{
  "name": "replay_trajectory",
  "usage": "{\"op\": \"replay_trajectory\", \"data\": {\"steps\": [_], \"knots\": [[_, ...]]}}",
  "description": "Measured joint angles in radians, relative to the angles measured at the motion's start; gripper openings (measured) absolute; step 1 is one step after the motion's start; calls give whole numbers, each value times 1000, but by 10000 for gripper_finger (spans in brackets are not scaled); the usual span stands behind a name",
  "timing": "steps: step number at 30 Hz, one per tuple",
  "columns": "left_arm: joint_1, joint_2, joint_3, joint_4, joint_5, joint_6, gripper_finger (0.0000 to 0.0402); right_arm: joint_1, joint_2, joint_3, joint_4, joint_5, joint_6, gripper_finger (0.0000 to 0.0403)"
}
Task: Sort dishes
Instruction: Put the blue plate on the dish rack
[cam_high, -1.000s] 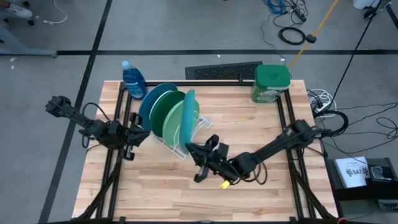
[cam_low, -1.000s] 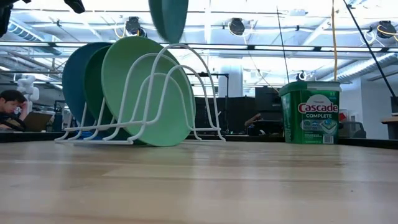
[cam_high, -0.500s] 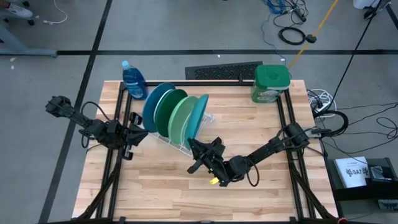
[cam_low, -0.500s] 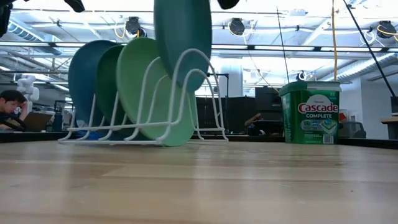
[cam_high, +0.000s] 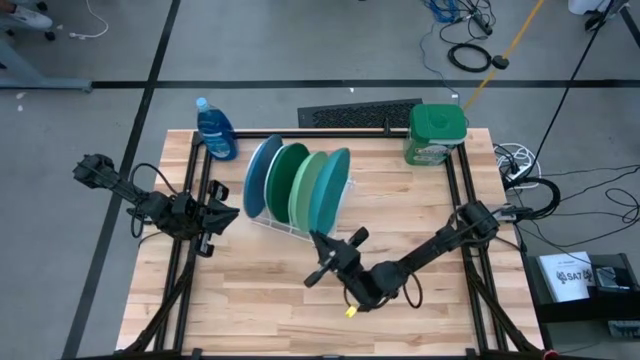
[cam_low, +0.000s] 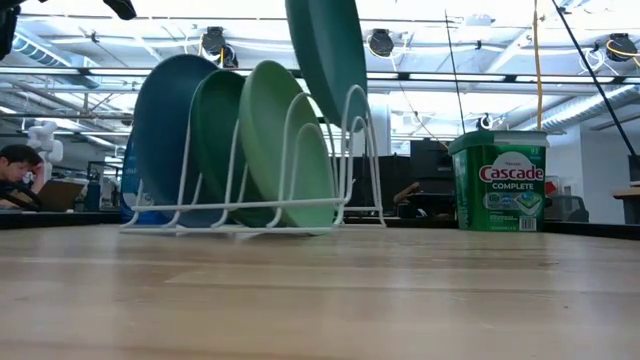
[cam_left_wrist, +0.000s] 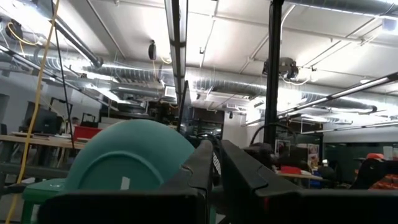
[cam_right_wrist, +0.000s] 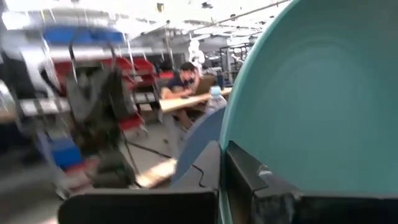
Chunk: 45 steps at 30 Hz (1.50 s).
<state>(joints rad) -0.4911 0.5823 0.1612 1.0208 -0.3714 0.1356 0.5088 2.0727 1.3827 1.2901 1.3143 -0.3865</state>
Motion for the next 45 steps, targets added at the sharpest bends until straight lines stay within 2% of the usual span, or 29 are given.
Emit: {"op": "replay_trajectory", "data": {"steps": [3,6,13,18,29,45], "knots": [[0,0,0,0,0,0,31,9,0,0,-117,14,-27,0],[0,0,0,-1,0,0,31,10,0,0,-300,-15,37,0],[0,0,0,-1,0,0,31,-13,0,0,-705,-64,383,0],[0,0,0,-8,0,0,31,-22,-1,0,-890,-66,584,0],[0,0,0,-18,0,0,31,-47,-2,0,-1126,-89,861,11],[0,0,0,-21,0,1,31,-72,-4,0,-1161,-85,900,150]]}}
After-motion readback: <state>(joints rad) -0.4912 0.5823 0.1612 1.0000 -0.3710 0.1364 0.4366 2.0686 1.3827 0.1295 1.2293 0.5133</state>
